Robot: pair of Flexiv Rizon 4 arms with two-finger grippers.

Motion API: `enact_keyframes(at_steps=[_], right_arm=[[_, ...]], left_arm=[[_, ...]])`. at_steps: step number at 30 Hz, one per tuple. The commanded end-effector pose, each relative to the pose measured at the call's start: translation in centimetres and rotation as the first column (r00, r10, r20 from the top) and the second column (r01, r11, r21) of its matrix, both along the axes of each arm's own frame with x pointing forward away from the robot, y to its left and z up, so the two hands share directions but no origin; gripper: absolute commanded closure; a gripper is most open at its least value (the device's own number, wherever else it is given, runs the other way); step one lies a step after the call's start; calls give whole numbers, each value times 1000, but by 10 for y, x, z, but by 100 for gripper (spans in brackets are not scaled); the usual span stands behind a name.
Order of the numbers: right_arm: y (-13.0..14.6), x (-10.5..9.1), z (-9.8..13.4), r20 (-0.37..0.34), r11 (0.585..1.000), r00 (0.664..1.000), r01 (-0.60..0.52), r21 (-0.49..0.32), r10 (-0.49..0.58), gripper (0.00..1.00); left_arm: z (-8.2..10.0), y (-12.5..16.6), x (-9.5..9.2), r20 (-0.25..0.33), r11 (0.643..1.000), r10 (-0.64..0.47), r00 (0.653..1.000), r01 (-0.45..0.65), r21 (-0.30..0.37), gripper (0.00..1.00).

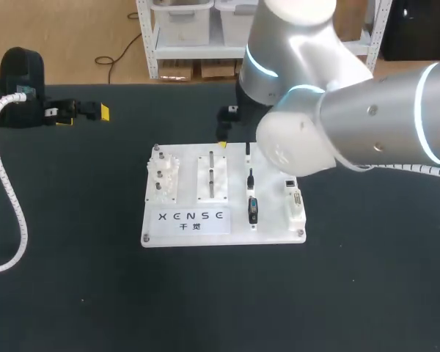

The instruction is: Insert the USB connector, Ethernet cable, and multi-pin plug into their matching sockets one by one.

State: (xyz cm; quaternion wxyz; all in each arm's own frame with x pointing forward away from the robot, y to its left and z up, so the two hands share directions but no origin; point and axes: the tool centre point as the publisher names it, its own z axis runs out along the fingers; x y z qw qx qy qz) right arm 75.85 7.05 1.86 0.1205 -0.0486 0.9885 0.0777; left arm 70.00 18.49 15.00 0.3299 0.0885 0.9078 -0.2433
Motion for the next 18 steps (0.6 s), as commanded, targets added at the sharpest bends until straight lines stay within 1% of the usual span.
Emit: enact_keyframes(at_steps=[1, 6, 8, 10, 15, 18], right_arm=[[0, 0, 1, 1, 1000, 1000, 1, -2, -1, 0], [0, 0, 1, 1, 1000, 1000, 1, -2, -1, 0], [-2, 0, -6, -38, 1000, 999, 22, -20, -22, 0], [-3, 1, -12, -70, 999, 997, 34, -14, -35, 0], [-5, 1, -22, -99, 998, 994, 44, -47, -48, 0], [-3, 2, -23, -107, 998, 993, 49, -48, -54, 0]], left_arm=[[0, 0, 0, 0, 1000, 0, 1000, 0, 0, 0], [0, 0, 0, 0, 1000, 0, 1000, 0, 0, 0], [0, 0, 0, 0, 1000, 0, 1000, 0, 0, 0], [0, 0, 0, 0, 1000, 0, 1000, 0, 0, 0], [0, 0, 0, 0, 1000, 0, 1000, 0, 0, 0], [0, 0, 0, 0, 1000, 0, 1000, 0, 0, 0]])
